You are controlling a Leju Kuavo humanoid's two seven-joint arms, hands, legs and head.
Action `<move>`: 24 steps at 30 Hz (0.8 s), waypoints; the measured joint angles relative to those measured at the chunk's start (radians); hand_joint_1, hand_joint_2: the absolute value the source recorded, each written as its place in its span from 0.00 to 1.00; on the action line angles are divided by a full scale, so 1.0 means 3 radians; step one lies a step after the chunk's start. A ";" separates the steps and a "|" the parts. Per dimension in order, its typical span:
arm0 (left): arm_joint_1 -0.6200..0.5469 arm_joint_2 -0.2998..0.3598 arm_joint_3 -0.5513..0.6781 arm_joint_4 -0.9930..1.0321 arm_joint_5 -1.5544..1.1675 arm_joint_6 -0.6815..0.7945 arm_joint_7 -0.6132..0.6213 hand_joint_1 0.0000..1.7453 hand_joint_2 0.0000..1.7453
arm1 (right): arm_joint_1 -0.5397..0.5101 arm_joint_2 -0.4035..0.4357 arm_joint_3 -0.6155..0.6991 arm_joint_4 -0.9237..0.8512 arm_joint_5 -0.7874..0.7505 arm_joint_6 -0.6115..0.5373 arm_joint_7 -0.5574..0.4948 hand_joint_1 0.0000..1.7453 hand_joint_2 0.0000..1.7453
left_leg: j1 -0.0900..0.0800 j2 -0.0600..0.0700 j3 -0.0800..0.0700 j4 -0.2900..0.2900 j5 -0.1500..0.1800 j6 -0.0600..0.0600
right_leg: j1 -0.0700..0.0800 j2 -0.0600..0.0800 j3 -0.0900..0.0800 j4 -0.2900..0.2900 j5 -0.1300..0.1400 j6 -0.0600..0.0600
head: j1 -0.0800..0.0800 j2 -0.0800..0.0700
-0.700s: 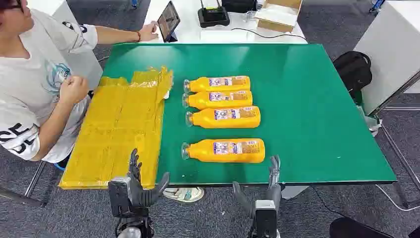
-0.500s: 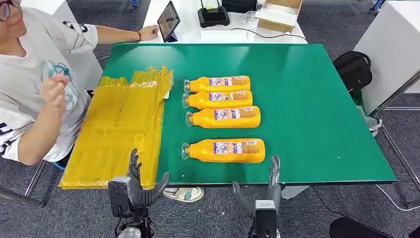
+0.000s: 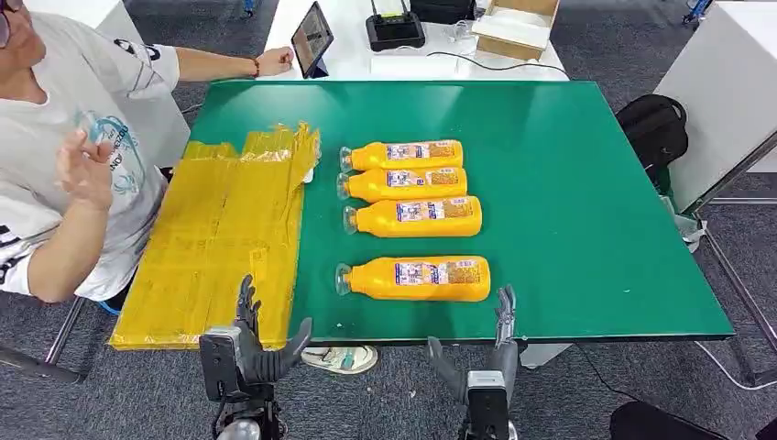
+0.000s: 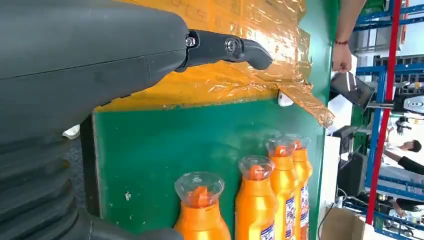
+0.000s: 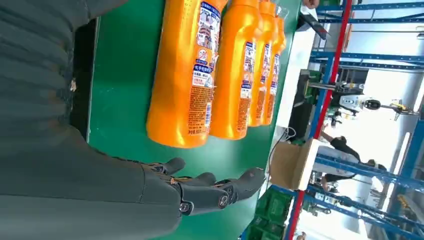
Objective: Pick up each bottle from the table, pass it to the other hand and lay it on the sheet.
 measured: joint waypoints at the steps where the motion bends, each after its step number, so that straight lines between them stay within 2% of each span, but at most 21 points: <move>1: 0.0000 0.0000 0.0000 0.0000 -0.0001 0.0000 -0.0002 0.00 1.00 | -0.0001 0.0000 0.0000 0.0000 0.0004 0.0000 0.0000 0.00 1.00 | 0.0000 0.0000 0.0000 0.0000 0.0000 0.0000 | 0.0000 0.0000 0.0000 0.0000 0.0000 0.0000 | 0.0001 0.0000; 4: -0.0002 0.0000 -0.0001 -0.0005 -0.0022 0.0003 -0.0038 0.00 1.00 | -0.0016 -0.0005 0.0000 0.0000 0.0112 -0.0013 0.0000 0.00 1.00 | 0.0000 0.0000 0.0000 0.0000 0.0000 0.0000 | 0.0000 0.0000 0.0000 0.0000 0.0000 0.0000 | 0.0000 0.0000; 7: -0.0016 0.0000 -0.0004 -0.0009 -0.0180 0.0149 -0.0123 0.00 1.00 | -0.0051 -0.0025 0.0006 0.0000 0.0486 -0.0083 0.0064 0.00 1.00 | 0.0000 0.0000 0.0000 0.0000 0.0000 0.0000 | 0.0000 0.0000 0.0000 0.0000 0.0000 0.0000 | 0.0000 0.0000; 11: -0.0058 0.0000 -0.0003 -0.0009 -0.0212 0.0130 -0.0128 0.00 1.00 | -0.0188 -0.0102 0.0048 -0.0001 0.1155 -0.0059 0.0510 0.00 1.00 | 0.0000 0.0000 0.0000 0.0000 0.0001 0.0000 | 0.0000 0.0000 0.0001 0.0000 0.0001 0.0000 | 0.0000 0.0000; 14: -0.0078 -0.0004 0.0005 -0.0009 -0.0221 0.0084 -0.0128 0.00 1.00 | -0.0344 -0.0223 0.0066 -0.0031 0.1631 0.0104 0.0910 0.00 1.00 | -0.0001 0.0000 0.0000 0.0000 0.0002 0.0001 | -0.0001 0.0000 0.0001 0.0000 0.0002 0.0001 | 0.0001 0.0000; 17: -0.0085 -0.0006 0.0014 -0.0009 -0.0228 0.0061 -0.0127 0.00 1.00 | -0.0474 -0.0317 0.0066 -0.0072 0.1745 0.0181 0.1034 0.00 1.00 | -0.0001 0.0000 0.0001 0.0001 0.0003 0.0002 | -0.0001 0.0000 0.0002 0.0000 0.0002 0.0001 | 0.0001 0.0000; 24: -0.0099 -0.0008 0.0037 -0.0009 -0.0244 0.0053 -0.0127 0.00 1.00 | -0.0529 -0.0397 0.0075 -0.0107 0.1751 0.0189 0.1064 0.00 1.00 | 0.0000 0.0000 0.0000 0.0001 0.0000 0.0001 | 0.0000 0.0000 0.0000 0.0000 0.0000 0.0001 | 0.0000 0.0000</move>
